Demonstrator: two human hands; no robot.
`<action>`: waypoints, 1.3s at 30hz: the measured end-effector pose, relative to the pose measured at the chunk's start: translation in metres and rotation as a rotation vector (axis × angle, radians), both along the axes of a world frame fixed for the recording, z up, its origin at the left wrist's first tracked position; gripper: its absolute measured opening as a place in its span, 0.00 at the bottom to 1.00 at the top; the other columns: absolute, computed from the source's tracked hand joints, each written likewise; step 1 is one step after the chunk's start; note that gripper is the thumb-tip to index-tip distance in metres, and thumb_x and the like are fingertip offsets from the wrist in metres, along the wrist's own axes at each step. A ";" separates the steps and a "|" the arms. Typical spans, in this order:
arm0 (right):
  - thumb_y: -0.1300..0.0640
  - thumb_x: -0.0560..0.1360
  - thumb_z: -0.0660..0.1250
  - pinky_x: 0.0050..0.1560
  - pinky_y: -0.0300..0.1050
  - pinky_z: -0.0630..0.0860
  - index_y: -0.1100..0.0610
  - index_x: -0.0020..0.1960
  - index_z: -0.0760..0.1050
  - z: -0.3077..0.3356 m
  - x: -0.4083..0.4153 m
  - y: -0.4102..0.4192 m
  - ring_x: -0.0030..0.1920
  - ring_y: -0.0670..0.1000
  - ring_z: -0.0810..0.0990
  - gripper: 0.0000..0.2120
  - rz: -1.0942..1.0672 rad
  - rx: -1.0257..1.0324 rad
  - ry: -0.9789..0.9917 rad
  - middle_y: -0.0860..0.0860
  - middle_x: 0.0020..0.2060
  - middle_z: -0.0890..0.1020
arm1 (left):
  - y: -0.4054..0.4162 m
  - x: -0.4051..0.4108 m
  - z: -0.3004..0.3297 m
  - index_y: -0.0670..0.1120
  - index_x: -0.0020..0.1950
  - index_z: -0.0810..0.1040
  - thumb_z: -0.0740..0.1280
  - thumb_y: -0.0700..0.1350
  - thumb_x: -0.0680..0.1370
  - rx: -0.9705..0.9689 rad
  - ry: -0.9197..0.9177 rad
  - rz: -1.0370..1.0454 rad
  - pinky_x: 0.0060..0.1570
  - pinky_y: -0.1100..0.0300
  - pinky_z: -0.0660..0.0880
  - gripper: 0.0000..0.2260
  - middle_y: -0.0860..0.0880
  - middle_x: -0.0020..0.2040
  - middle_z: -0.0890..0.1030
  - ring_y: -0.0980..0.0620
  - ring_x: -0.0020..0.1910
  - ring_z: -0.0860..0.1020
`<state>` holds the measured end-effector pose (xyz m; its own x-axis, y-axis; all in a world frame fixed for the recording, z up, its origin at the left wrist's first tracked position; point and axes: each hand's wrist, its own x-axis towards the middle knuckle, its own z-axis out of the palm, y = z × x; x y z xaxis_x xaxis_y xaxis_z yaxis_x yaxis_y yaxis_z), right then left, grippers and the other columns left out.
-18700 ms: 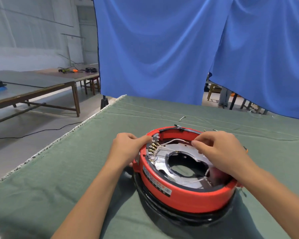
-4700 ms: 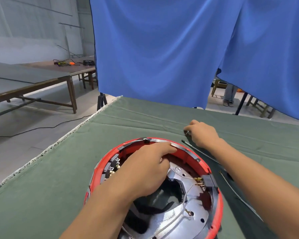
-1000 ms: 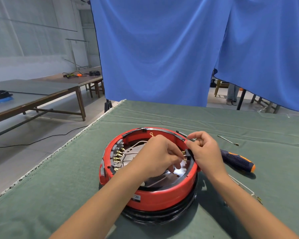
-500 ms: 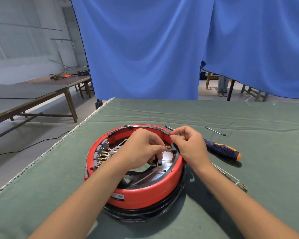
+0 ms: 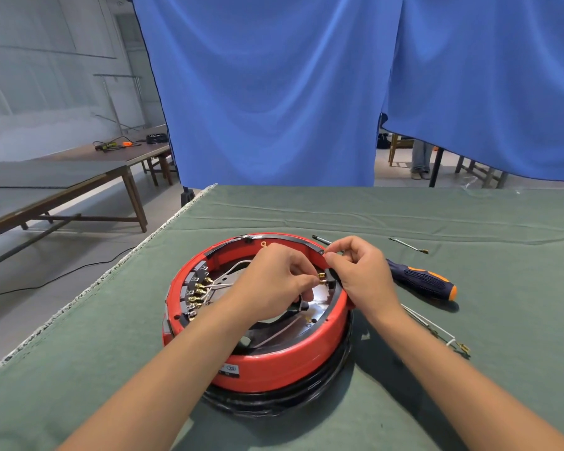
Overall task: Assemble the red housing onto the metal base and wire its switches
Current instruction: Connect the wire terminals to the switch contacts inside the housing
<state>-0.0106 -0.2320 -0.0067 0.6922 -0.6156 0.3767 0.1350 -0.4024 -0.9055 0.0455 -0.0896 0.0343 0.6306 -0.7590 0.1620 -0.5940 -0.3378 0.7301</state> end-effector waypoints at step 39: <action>0.64 0.73 0.66 0.28 0.41 0.62 0.52 0.37 0.76 0.000 -0.002 0.004 0.22 0.43 0.64 0.09 0.005 0.012 0.016 0.45 0.22 0.67 | -0.003 -0.012 0.004 0.54 0.38 0.78 0.68 0.45 0.76 0.148 -0.290 0.075 0.46 0.52 0.77 0.07 0.57 0.33 0.81 0.55 0.39 0.80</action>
<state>-0.0123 -0.2283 -0.0064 0.7012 -0.6167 0.3578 0.1223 -0.3904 -0.9125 0.0335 -0.0925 0.0385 0.6291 -0.7411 0.2345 -0.7395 -0.4777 0.4743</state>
